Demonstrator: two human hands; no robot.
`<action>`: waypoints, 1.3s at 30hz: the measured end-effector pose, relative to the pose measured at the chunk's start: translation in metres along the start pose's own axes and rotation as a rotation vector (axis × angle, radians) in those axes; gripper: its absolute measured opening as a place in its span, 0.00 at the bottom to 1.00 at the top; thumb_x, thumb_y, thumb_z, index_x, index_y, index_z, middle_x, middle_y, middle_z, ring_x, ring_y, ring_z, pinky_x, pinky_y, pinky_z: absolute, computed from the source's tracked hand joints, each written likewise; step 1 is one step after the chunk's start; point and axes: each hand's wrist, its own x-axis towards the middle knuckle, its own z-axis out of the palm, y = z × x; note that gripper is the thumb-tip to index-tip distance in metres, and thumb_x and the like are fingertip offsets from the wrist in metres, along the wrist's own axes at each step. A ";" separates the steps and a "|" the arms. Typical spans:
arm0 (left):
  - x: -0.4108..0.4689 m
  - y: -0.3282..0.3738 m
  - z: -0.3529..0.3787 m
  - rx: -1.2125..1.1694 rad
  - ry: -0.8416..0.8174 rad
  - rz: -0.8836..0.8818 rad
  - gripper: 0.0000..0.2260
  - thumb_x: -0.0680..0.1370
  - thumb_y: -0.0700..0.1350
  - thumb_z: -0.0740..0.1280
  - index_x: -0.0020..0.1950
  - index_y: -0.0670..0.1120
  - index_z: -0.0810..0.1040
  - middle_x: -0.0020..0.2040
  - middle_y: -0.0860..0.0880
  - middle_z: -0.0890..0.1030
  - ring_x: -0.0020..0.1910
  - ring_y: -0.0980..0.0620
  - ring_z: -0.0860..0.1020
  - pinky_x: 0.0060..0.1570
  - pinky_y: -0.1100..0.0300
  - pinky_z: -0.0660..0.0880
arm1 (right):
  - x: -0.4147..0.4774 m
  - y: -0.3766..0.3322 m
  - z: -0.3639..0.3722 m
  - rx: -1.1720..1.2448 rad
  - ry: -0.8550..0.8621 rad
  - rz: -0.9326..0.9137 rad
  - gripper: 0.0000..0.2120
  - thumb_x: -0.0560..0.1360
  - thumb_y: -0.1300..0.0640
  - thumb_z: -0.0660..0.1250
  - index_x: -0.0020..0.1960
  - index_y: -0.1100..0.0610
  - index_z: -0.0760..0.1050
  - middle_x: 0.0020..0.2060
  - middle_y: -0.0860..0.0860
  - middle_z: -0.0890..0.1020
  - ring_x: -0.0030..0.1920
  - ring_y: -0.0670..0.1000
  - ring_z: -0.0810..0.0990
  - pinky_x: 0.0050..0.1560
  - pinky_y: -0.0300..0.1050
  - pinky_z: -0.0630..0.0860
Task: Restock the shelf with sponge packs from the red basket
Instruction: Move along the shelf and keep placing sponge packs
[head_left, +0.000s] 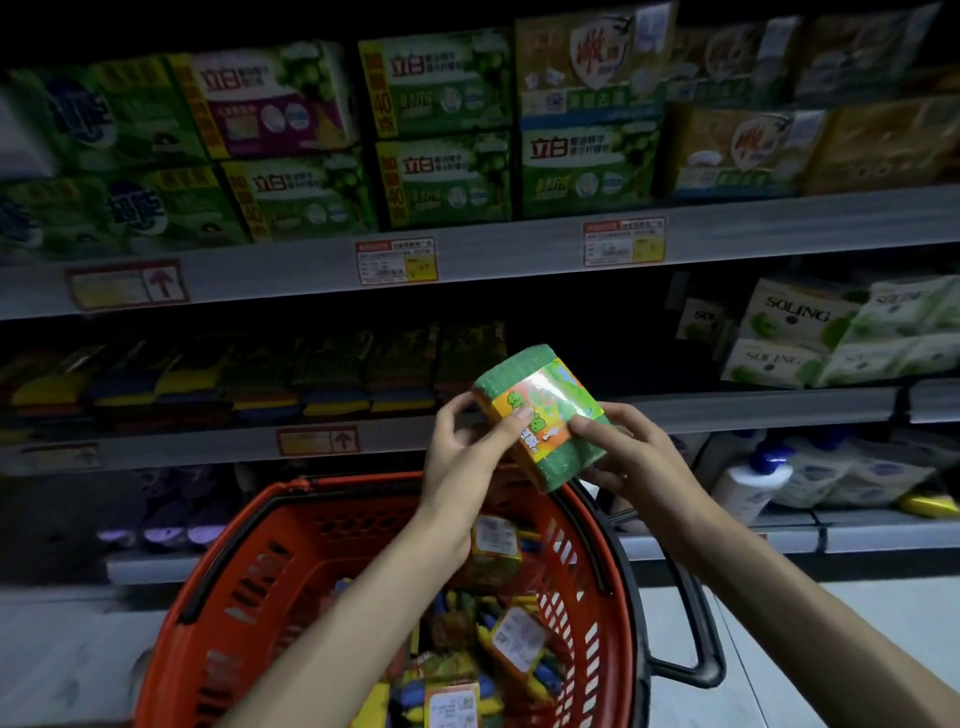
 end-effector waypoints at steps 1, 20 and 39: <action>0.002 0.001 0.003 -0.004 0.034 0.015 0.25 0.74 0.50 0.78 0.67 0.53 0.72 0.53 0.52 0.87 0.52 0.56 0.85 0.57 0.53 0.81 | 0.001 0.001 -0.001 -0.001 0.000 0.004 0.16 0.76 0.54 0.72 0.62 0.55 0.79 0.56 0.57 0.85 0.52 0.52 0.87 0.57 0.50 0.82; -0.012 -0.015 0.048 0.101 0.123 0.205 0.16 0.76 0.48 0.77 0.62 0.52 0.79 0.54 0.53 0.85 0.55 0.59 0.83 0.52 0.63 0.80 | 0.014 0.020 -0.008 0.110 0.283 -0.155 0.13 0.77 0.55 0.73 0.59 0.53 0.73 0.57 0.57 0.83 0.57 0.57 0.85 0.61 0.55 0.80; 0.018 -0.035 0.061 0.102 0.145 0.194 0.20 0.81 0.38 0.66 0.71 0.55 0.74 0.69 0.54 0.77 0.71 0.59 0.73 0.62 0.69 0.72 | 0.043 0.016 -0.003 -0.160 0.364 -0.303 0.17 0.78 0.52 0.73 0.66 0.54 0.81 0.51 0.40 0.86 0.55 0.40 0.84 0.60 0.54 0.82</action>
